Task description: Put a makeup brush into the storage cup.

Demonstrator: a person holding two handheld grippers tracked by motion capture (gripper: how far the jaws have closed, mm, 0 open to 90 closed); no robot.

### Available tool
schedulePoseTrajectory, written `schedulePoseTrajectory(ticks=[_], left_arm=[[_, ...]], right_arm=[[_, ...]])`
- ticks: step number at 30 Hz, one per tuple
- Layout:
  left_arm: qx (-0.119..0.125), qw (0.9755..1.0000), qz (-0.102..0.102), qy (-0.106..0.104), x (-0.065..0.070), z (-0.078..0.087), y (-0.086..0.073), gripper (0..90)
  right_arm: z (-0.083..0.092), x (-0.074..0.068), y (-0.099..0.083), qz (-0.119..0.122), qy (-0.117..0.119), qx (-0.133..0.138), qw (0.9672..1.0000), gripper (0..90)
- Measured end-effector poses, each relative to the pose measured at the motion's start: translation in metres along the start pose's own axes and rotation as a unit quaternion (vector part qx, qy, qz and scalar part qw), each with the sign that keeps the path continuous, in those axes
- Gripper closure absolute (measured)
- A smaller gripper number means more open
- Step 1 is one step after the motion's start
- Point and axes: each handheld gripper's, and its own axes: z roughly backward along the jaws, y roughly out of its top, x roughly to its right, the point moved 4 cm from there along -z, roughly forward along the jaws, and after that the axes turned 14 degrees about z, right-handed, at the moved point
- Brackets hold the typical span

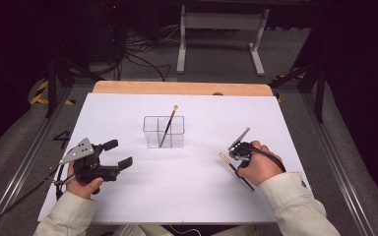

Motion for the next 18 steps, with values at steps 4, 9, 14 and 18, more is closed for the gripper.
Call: schedulePoseTrajectory(ticks=[4, 9, 14, 18], left_arm=[[0.005, 1.0000, -0.002, -0.006, 0.002, -0.001, 0.001, 11.4], [0.008, 0.9999, 0.001, -0.011, 0.003, -0.002, 0.002, 11.5], [0.010, 0.9997, -0.001, -0.020, 0.006, -0.003, 0.005, 12.2], [0.012, 0.9996, -0.006, -0.027, 0.010, -0.005, 0.007, 12.3]], right_arm=[[0.007, -0.002, 0.002, 0.001, -0.001, 0.037, 0.9993, 84.8], [0.015, -0.005, 0.004, 0.009, -0.003, 0.077, 0.9970, 84.8], [0.023, -0.007, 0.006, 0.025, 0.015, 0.160, 0.9867, 84.8], [0.026, -0.008, 0.007, 0.034, 0.018, 0.197, 0.9796, 84.8]])
